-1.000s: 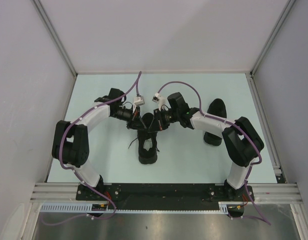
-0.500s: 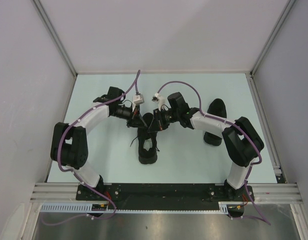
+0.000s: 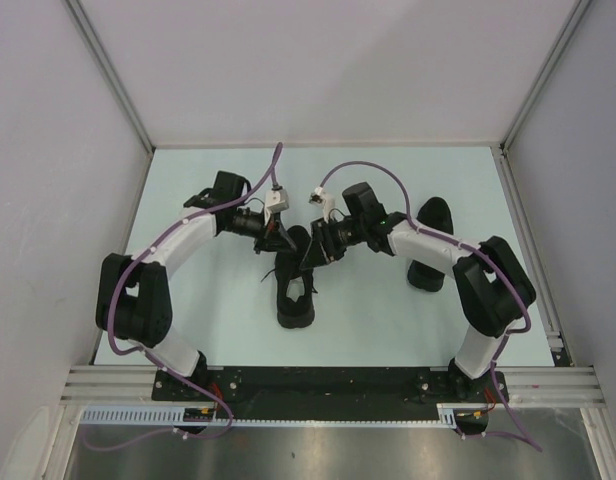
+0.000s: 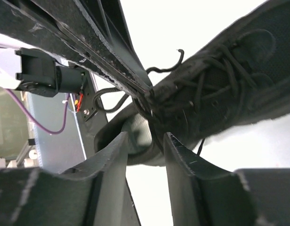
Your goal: Tie the shoes
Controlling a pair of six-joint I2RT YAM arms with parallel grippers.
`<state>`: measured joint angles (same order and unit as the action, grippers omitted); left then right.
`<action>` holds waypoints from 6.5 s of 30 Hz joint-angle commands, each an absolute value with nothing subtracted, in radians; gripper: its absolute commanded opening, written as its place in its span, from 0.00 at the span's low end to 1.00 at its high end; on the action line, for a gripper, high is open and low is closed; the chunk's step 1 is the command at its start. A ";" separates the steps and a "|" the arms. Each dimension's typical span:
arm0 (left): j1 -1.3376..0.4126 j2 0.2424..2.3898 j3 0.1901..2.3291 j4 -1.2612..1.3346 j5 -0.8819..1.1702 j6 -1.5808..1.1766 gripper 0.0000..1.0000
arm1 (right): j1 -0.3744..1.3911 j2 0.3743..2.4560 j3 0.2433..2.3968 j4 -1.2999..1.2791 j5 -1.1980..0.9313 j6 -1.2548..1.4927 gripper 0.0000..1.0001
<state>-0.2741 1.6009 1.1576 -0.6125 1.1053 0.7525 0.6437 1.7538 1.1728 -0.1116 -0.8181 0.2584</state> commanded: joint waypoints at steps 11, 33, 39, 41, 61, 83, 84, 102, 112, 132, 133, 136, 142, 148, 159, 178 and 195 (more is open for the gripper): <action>-0.318 1.549 1.150 -0.673 1.155 0.960 0.00 | 0.580 1.695 1.212 -0.097 -0.864 0.242 0.40; -0.319 1.572 1.186 -0.758 1.180 1.046 0.00 | 0.646 1.792 1.287 -0.090 -0.824 0.193 0.38; -0.319 1.574 1.187 -0.764 1.183 1.052 0.00 | 0.618 1.766 1.287 -0.184 -0.821 0.124 0.37; -0.319 1.580 1.196 -0.770 1.183 1.055 0.00 | 0.612 1.759 1.289 -0.164 -0.821 0.123 0.37; -0.319 1.609 1.226 -0.798 1.186 1.075 0.00 | 0.658 1.795 1.322 -0.163 -0.845 0.100 0.33; -0.308 1.631 1.250 -0.821 1.192 1.098 0.00 | 0.655 1.804 1.322 -0.137 -0.884 0.137 0.33; -0.308 1.629 1.252 -0.822 1.195 1.100 0.00 | 0.657 1.804 1.322 -0.137 -0.877 0.132 0.32; -0.293 1.631 1.261 -0.831 1.219 1.098 0.00 | 0.675 1.805 1.322 -0.181 -0.847 0.087 0.18; -0.291 1.632 1.275 -0.827 1.230 1.091 0.00 | 0.701 1.805 1.322 -0.209 -0.830 0.055 0.20; -0.288 1.649 1.282 -0.899 1.223 1.160 0.00 | 0.624 1.764 1.344 -0.204 -0.879 0.092 0.43; -0.288 1.652 1.282 -0.900 1.224 1.163 0.00 | 0.615 1.758 1.347 -0.204 -0.882 0.092 0.43; -0.290 1.655 1.287 -0.910 1.224 1.170 0.00 | 0.615 1.759 1.354 -0.201 -0.894 0.090 0.43; -0.291 1.660 1.292 -0.910 1.224 1.170 0.00 | 0.635 1.779 1.364 -0.195 -0.893 0.069 0.42; -0.291 1.669 1.305 -0.920 1.224 1.178 0.00 | 0.649 1.793 1.368 -0.195 -0.897 0.051 0.42; -0.290 1.675 1.313 -0.980 1.230 1.235 0.07 | 0.653 1.799 1.367 -0.201 -0.882 0.032 0.00; -0.252 1.640 1.221 -0.739 1.227 0.962 0.29 | 0.652 1.790 1.356 -0.206 -0.870 0.054 0.00; -0.267 1.657 1.235 -0.884 1.279 1.066 0.27 | 0.653 1.795 1.358 -0.199 -0.853 0.057 0.00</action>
<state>-0.2562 1.6718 1.2221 -0.8577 1.2087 1.0023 0.6514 1.7954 1.3212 -0.2268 -0.8658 0.0521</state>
